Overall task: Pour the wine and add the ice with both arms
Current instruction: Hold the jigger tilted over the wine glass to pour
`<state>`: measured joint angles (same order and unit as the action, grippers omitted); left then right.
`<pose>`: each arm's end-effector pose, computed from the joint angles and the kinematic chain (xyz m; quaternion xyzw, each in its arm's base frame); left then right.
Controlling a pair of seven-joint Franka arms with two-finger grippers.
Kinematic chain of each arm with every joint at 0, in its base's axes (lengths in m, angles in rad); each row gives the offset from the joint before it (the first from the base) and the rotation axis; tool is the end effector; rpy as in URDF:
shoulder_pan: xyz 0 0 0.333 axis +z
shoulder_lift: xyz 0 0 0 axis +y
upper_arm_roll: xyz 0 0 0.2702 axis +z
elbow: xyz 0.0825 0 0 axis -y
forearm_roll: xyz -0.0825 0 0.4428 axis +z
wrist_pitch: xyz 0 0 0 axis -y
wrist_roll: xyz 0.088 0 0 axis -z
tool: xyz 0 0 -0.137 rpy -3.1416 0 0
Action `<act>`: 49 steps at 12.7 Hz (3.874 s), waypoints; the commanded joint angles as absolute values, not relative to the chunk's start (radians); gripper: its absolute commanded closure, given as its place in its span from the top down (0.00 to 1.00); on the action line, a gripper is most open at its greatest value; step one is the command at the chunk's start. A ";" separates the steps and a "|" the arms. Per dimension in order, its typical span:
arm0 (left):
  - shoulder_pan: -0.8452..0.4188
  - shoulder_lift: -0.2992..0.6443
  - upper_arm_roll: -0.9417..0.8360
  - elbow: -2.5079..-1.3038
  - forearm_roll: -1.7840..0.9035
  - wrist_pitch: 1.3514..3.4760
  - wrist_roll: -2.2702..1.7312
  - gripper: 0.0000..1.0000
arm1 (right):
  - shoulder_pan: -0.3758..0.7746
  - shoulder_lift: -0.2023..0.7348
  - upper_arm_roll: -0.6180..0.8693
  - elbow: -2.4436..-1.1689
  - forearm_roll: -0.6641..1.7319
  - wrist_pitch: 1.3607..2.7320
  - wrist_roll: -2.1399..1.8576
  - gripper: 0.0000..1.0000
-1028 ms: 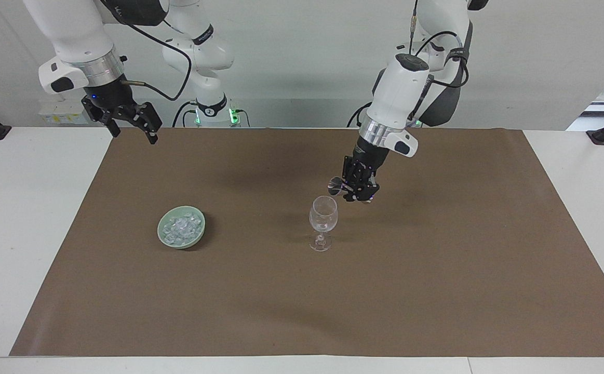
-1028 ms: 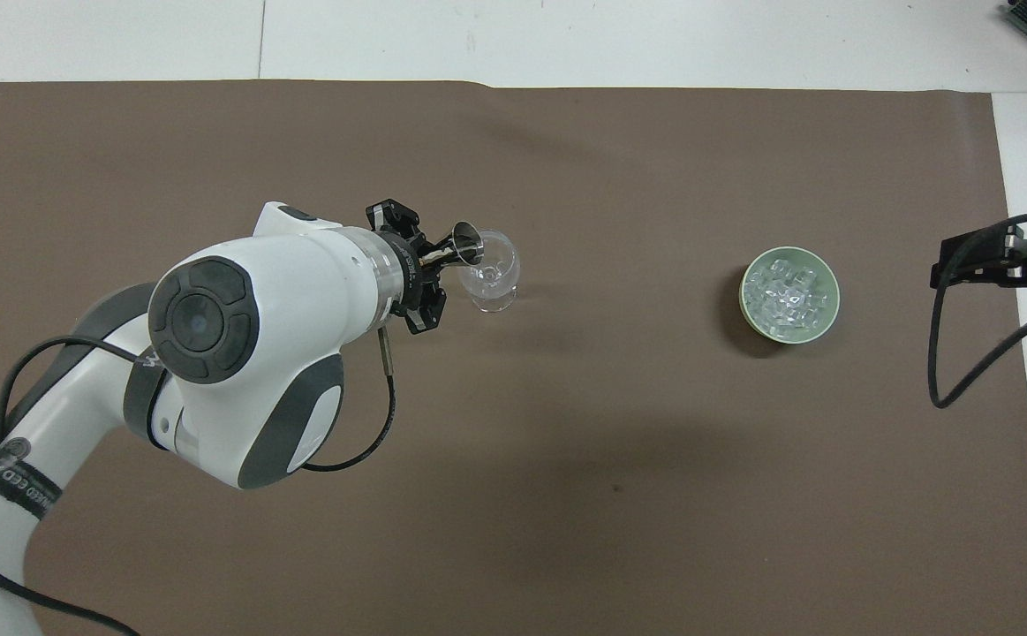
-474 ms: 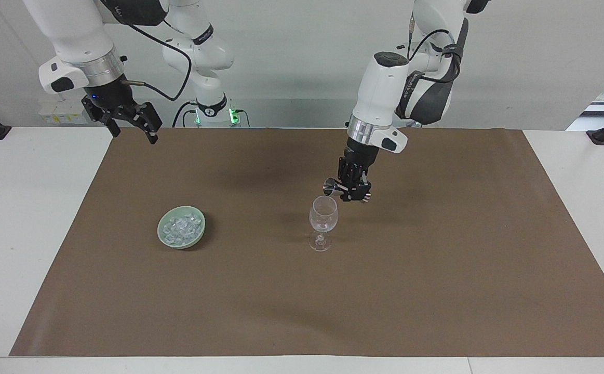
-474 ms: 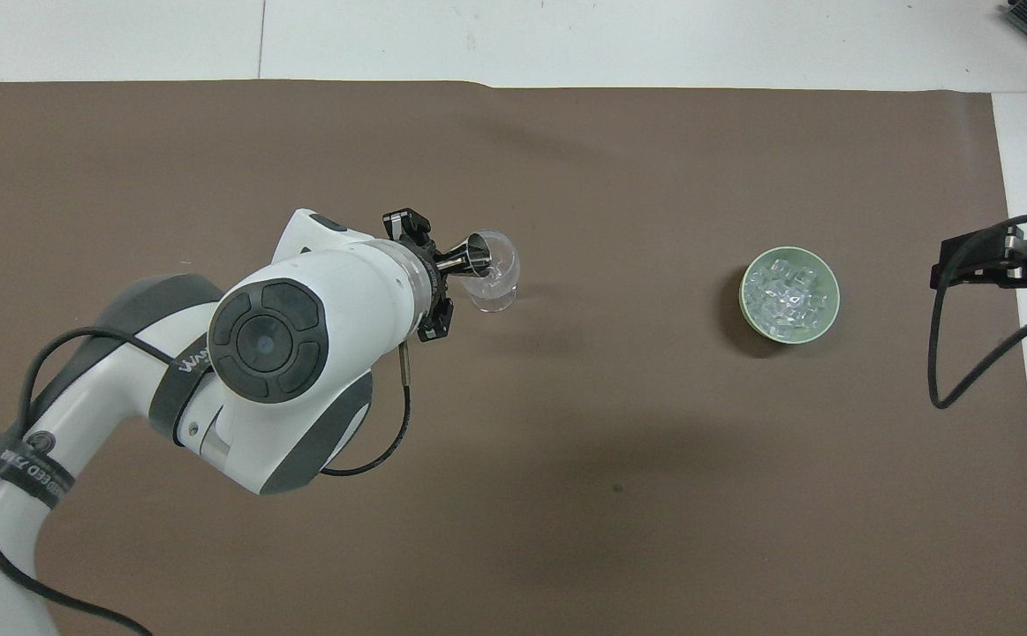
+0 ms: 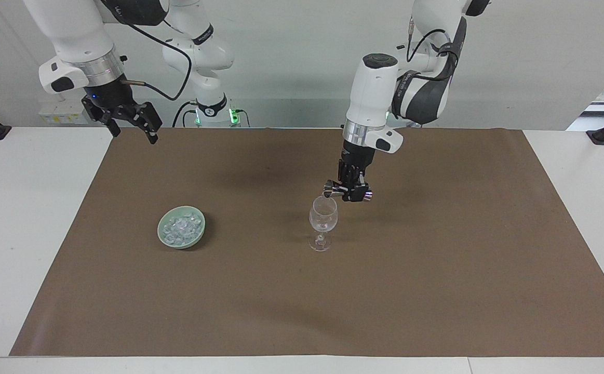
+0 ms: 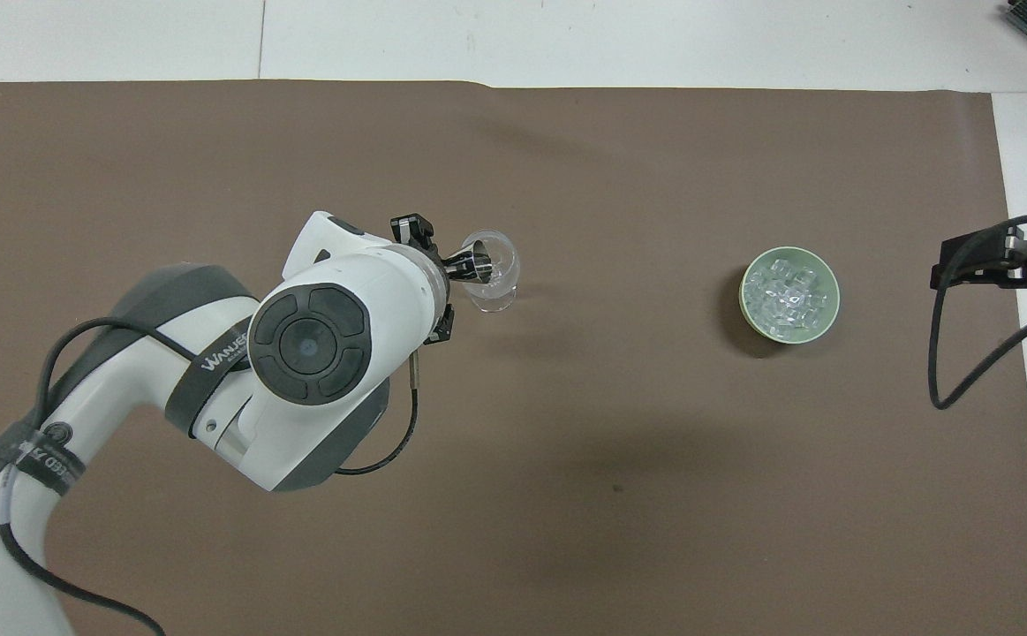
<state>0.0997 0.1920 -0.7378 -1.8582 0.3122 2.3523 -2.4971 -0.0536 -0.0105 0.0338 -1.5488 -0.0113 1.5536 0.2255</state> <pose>0.5660 -0.3906 0.3804 0.6441 0.7411 0.0664 0.1774 0.6095 -0.0136 0.5653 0.9924 -0.1225 0.0082 0.0050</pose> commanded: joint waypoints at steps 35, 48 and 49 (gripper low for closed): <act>0.048 0.308 -0.788 -1.687 0.545 2.129 -2.557 0.00 | -0.067 -0.038 0.044 -1.583 -0.002 1.568 0.210 1.00; 0.080 0.324 -0.788 -1.674 0.566 2.121 -2.560 0.00 | -0.069 -0.038 0.044 -1.583 -0.002 1.568 0.212 1.00; 0.081 0.324 -0.788 -1.672 0.566 2.126 -2.559 0.00 | -0.069 -0.038 0.044 -1.583 -0.002 1.568 0.210 1.00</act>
<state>0.0728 0.3132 -0.7820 -1.6949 0.5489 2.1442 -2.5486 -0.0536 -0.0189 0.0351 -1.5620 -0.0113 1.5536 0.2255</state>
